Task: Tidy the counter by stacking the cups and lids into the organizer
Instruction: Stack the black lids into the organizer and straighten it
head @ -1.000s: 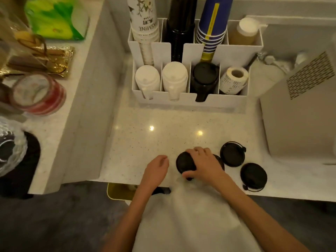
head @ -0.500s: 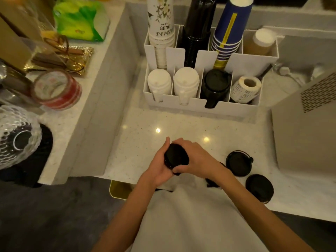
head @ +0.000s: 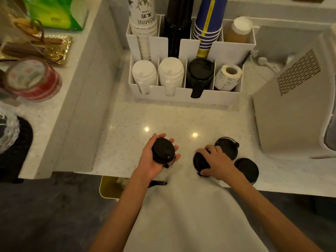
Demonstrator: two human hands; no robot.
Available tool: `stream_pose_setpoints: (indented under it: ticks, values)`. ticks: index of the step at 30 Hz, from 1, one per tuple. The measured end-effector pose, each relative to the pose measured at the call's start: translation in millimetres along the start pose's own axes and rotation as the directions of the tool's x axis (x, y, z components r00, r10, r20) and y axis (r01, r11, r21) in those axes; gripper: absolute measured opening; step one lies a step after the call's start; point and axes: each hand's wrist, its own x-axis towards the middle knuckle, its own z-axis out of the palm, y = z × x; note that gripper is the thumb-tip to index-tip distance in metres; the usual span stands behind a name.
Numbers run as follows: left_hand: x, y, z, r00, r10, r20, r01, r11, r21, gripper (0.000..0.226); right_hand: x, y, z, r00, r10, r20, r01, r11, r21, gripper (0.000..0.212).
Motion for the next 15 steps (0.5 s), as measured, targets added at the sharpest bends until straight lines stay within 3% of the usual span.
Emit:
stream_pose_setpoints:
  ticks: [3,7,9,15]
  values:
    - [-7,1,1,0.999,0.052,0.013,-0.053,0.998,0.032,0.04,0,-4,-12,0.996,-0.036,-0.081,0.035,0.999,-0.023,0.077]
    - [-15,4,12,0.994,0.106,0.04,-0.11,0.985,0.131,0.046,-9,-28,-60,0.961,-0.136,-0.241,0.204,0.936,0.287,0.081]
    - [-18,7,20,0.99,0.111,0.085,-0.123,0.98,0.158,0.052,-17,-52,-84,0.932,-0.224,-0.283,0.316,0.885,0.341,0.082]
    - [-27,19,46,0.985,0.092,0.146,-0.109,0.988,0.112,0.071,-26,-103,-111,0.844,-0.472,-0.255,0.519,0.838,0.167,0.076]
